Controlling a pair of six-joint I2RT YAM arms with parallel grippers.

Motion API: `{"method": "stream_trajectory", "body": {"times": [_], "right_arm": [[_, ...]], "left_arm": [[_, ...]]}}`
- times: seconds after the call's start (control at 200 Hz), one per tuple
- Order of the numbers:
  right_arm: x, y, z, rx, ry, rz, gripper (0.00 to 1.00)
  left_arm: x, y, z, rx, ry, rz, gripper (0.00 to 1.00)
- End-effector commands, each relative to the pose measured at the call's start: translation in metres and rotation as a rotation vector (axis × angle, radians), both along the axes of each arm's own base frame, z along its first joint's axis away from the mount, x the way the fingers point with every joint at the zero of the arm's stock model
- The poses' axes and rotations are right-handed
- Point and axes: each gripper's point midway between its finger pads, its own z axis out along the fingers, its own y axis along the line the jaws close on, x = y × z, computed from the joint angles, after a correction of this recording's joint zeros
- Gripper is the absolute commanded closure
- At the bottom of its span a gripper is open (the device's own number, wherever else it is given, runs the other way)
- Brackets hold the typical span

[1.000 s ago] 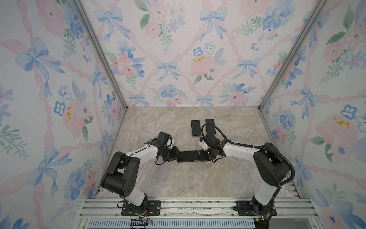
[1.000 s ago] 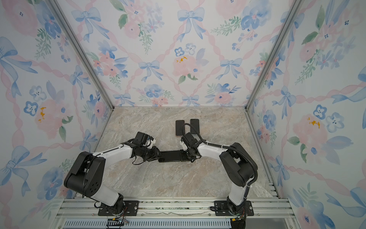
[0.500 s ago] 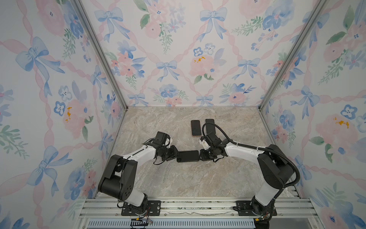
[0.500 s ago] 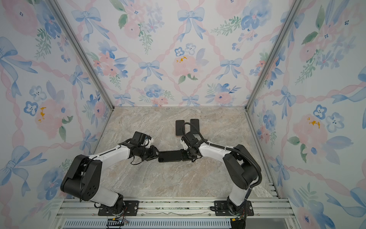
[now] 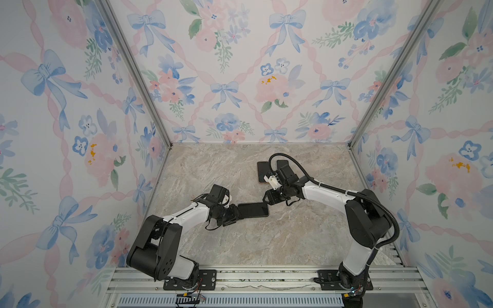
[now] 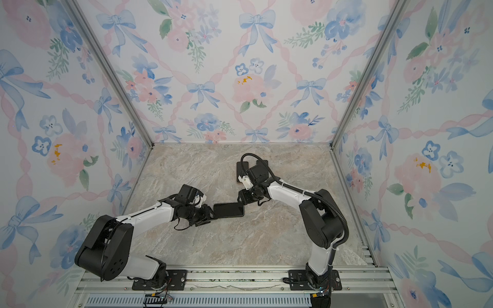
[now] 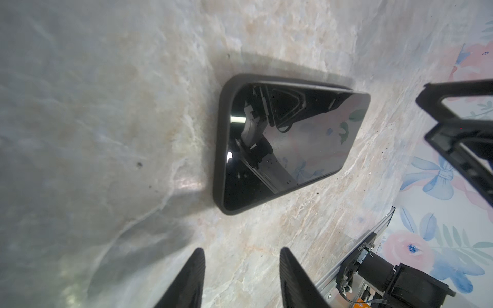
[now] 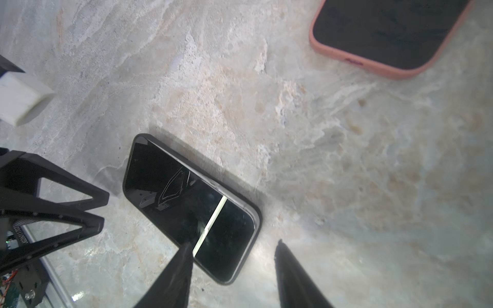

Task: Put the phone into the phone case

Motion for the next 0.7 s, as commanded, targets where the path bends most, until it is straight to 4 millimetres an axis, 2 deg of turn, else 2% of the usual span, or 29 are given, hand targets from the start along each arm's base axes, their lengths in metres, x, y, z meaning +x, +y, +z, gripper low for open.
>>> {"method": "stream_trajectory", "body": {"times": [0.0, 0.145, 0.275, 0.485, 0.695], "right_arm": [[0.005, 0.011, -0.007, 0.019, 0.019, 0.059, 0.46], [0.010, 0.020, -0.017, 0.032, 0.044, 0.075, 0.46], [0.002, 0.024, -0.022, 0.061, 0.076, 0.079, 0.47], [-0.009, 0.022, -0.030, 0.062, 0.103, 0.081, 0.49], [-0.011, 0.019, -0.034, 0.046, 0.108, 0.082, 0.51]], "left_arm": [[-0.009, -0.004, -0.002, 0.009, 0.021, -0.006, 0.52], [-0.012, -0.008, -0.011, 0.021, 0.041, -0.011, 0.52], [-0.005, -0.013, -0.014, 0.018, 0.033, -0.023, 0.52], [0.005, -0.014, -0.025, 0.054, 0.040, -0.042, 0.53], [0.009, -0.011, -0.030, 0.073, 0.043, -0.038, 0.53]]}}
